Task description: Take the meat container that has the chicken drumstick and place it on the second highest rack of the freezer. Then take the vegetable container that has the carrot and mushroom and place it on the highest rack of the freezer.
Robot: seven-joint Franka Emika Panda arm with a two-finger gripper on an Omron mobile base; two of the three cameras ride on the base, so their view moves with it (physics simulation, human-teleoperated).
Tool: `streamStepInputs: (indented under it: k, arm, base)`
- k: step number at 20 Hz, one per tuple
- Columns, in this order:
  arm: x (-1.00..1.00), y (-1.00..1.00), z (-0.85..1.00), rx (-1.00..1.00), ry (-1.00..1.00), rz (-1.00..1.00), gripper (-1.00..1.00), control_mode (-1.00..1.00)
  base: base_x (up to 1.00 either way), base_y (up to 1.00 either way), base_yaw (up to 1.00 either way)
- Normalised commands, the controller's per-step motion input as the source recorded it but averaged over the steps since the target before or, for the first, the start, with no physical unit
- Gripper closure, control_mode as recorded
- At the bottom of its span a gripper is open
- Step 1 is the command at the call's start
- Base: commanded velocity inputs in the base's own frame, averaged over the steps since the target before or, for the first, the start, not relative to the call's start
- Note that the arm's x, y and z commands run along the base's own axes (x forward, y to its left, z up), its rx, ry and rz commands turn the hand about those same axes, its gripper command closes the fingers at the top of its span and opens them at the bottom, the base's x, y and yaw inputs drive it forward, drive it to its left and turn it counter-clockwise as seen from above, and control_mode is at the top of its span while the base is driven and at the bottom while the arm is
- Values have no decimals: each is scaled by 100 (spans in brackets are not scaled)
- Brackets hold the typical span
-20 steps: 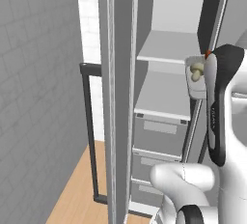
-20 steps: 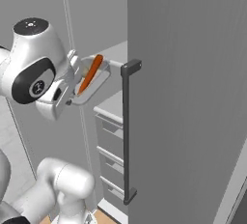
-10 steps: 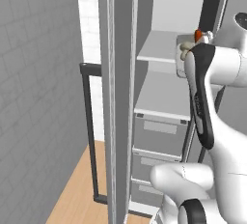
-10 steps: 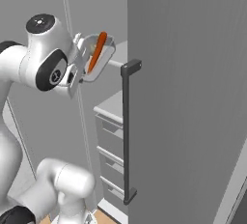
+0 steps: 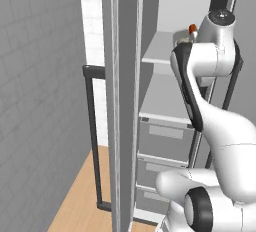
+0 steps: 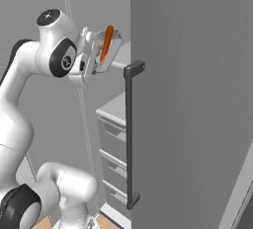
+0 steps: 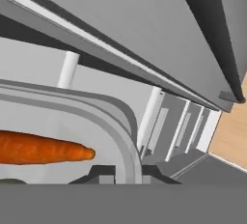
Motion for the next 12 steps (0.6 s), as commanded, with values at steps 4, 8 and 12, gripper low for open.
streamStepInputs:
  k: [4,8,12]
  arm:
    - [36,-40,-13,-4,-12,0,100,-100]
    - [42,-33,12,0,-8,0,100,-100]
    - [83,-5,7,0,2,0,100,-100]
  base:
    - [0,0,0]
    - [0,0,0]
    - [0,0,0]
